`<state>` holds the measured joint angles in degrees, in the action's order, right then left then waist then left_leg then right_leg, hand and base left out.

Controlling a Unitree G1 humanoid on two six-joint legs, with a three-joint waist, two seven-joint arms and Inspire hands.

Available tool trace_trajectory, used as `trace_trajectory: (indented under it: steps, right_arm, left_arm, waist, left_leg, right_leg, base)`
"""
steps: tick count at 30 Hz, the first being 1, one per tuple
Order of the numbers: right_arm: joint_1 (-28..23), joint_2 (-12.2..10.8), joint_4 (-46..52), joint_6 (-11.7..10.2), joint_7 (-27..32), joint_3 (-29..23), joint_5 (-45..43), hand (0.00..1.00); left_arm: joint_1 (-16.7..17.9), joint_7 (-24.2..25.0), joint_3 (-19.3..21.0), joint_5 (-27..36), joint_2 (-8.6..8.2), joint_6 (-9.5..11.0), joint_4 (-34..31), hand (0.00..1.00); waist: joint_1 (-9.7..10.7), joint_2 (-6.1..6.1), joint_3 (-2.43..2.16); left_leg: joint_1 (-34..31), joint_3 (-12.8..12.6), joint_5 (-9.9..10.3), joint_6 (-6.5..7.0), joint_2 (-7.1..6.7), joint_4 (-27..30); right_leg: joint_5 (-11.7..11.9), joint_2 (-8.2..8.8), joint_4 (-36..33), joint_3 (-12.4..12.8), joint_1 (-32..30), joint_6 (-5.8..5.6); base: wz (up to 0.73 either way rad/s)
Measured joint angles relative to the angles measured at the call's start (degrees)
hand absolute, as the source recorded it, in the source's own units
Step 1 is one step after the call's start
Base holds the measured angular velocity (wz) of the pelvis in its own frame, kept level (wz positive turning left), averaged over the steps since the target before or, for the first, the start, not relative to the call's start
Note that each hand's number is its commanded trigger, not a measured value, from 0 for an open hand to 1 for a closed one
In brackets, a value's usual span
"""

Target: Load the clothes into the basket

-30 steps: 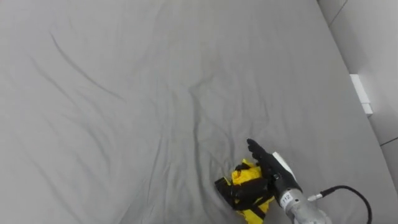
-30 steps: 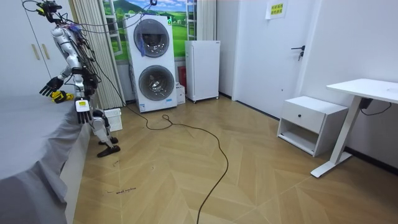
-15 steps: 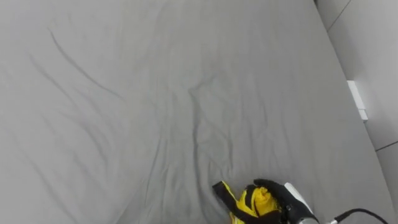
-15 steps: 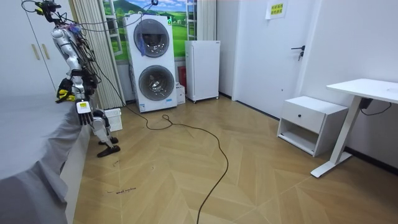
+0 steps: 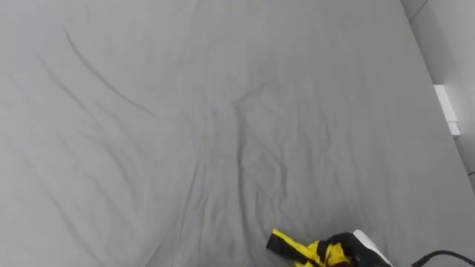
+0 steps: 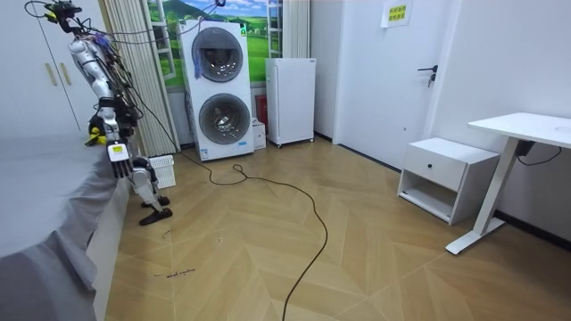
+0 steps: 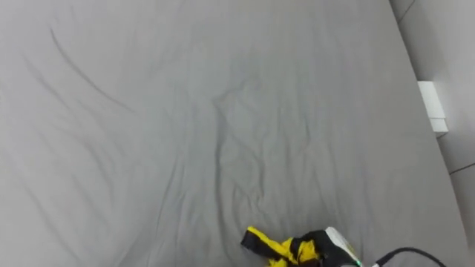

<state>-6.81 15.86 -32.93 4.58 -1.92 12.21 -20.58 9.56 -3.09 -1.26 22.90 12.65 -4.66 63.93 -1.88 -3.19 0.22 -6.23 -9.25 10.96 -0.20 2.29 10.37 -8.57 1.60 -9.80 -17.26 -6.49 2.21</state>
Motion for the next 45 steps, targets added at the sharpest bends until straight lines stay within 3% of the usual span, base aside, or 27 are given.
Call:
trace_trajectory:
  steps: [3,6,8,11,16,22,25,33,35,38,42,45]
  right_arm:
    - [1.4,0.78,2.95,0.22,0.1,-1.44,-0.12,1.0]
    - [1.06,1.25,10.25,0.51,0.11,-6.12,-0.08,1.0]
    - [1.42,2.72,16.87,-0.07,1.07,-9.41,0.98,1.0]
    - [2.46,4.5,18.23,-0.12,2.6,-13.32,4.19,1.0]
    - [2.31,4.53,23.71,1.29,3.03,-19.73,5.23,1.0]
    - [1.62,4.51,26.22,1.3,4.02,-24.71,5.34,1.0]
    - [0.66,4.47,26.13,2.61,4.07,-27.18,5.35,1.0]
    - [-3.59,2.81,18.75,3.06,4.77,-32.25,5.69,1.0]
    - [-3.81,2.13,15.16,2.98,6.37,-32.26,6.82,1.0]
    - [-3.75,1.77,8.32,2.87,7.08,-32.16,8.07,1.0]
    - [-2.82,1.77,1.34,2.99,8.29,-32.22,9.42,1.0]
    - [1.16,3.14,-4.24,2.43,9.77,-32.25,9.37,1.0]
  left_arm:
    - [0.01,0.06,0.69,-0.09,0.17,0.28,-0.42,0.0]
    - [0.54,-0.23,2.64,0.06,0.16,0.33,-1.51,0.0]
    - [1.88,-0.54,3.39,0.04,0.16,0.38,-2.76,0.0]
    - [2.47,-1.5,3.45,-0.23,0.07,0.46,-4.27,0.0]
    - [2.59,-1.6,6.37,-5.37,-0.2,0.12,-4.4,0.0]
    - [4.1,-0.42,8.24,-6.35,-0.58,-1.81,-4.41,0.0]
    - [4.64,-0.65,8.28,-7.67,-0.6,-3.12,-4.44,0.0]
    - [8.1,-2.27,8.36,-9.01,-0.54,-4.69,-4.44,0.0]
    - [8.18,-3.03,8.13,-9.13,-0.38,-6.18,-4.32,0.0]
    - [8.02,-3.24,7.85,-10.29,-0.2,-6.64,-4.19,0.0]
    - [6.96,-3.46,7.76,-12.79,-0.24,-8.33,-4.21,0.0]
    - [5.21,-3.47,7.73,-14.68,-0.3,-9.22,-3.82,0.0]
  waist:
    - [0.11,-1.11,0.07]
    - [0.64,-1.96,0.23]
    - [1.73,-1.85,0.28]
    - [1.79,-1.94,0.18]
    - [2.21,-1.72,0.12]
    - [5.35,-1.27,-0.16]
    - [7.27,-0.99,0.08]
    - [10.76,-0.98,0.11]
    - [12.72,-0.53,0.29]
    - [12.81,-0.32,0.3]
    - [14.2,1.05,0.34]
    - [14.73,1.71,0.82]
  left_leg:
    - [2.1,-0.14,0.0,0.0,-0.03,-0.31]
    - [3.46,-0.4,0.0,0.0,-0.13,-0.51]
    - [5.0,-0.31,0.01,0.01,-0.36,-0.57]
    - [7.51,-0.56,0.06,0.04,-0.62,-1.02]
    - [9.87,-3.15,0.23,0.25,-0.36,-2.21]
    - [12.23,-3.43,0.23,0.24,-0.45,-2.17]
    - [12.39,-4.7,0.23,0.24,-0.54,-2.18]
    - [13.69,-11.1,0.59,-0.33,0.32,-2.14]
    - [13.29,-12.07,1.31,-0.66,0.98,-2.13]
    - [12.54,-13.01,1.87,-0.6,1.36,-2.13]
    - [7.91,-15.89,2.2,-0.34,2.12,-0.63]
    - [2.93,-17.7,2.62,0.04,2.19,1.73]
  right_leg:
    - [-0.05,-0.01,0.16,0.13,1.99,-0.08]
    - [-0.15,0.0,0.16,0.59,3.13,-0.26]
    - [-0.38,-0.05,0.28,2.3,4.66,-0.53]
    - [-0.97,-0.05,0.22,3.63,6.14,-0.9]
    - [-1.06,-0.66,-0.89,6.52,6.68,-0.81]
    - [-1.05,-1.01,-0.85,10.12,7.67,-0.81]
    - [-1.19,-1.03,-0.87,11.86,7.37,-0.93]
    - [-0.94,-2.31,-2.1,17.24,5.71,-0.74]
    - [-0.52,-3.0,-2.27,17.74,4.79,-0.46]
    - [-0.42,-3.8,-3.58,19.25,2.8,-0.28]
    - [1.21,-4.54,-4.25,20.93,-2.58,-0.22]
    - [1.94,-4.67,-6.39,22.73,-8.3,-0.34]
  base:
    - [0.0]
    - [0.0]
    - [0.0]
    - [-0.01]
    - [-0.29]
    - [-0.21]
    - [-0.16]
    - [-0.35]
    - [-0.26]
    - [-0.29]
    - [-0.36]
    - [-0.38]
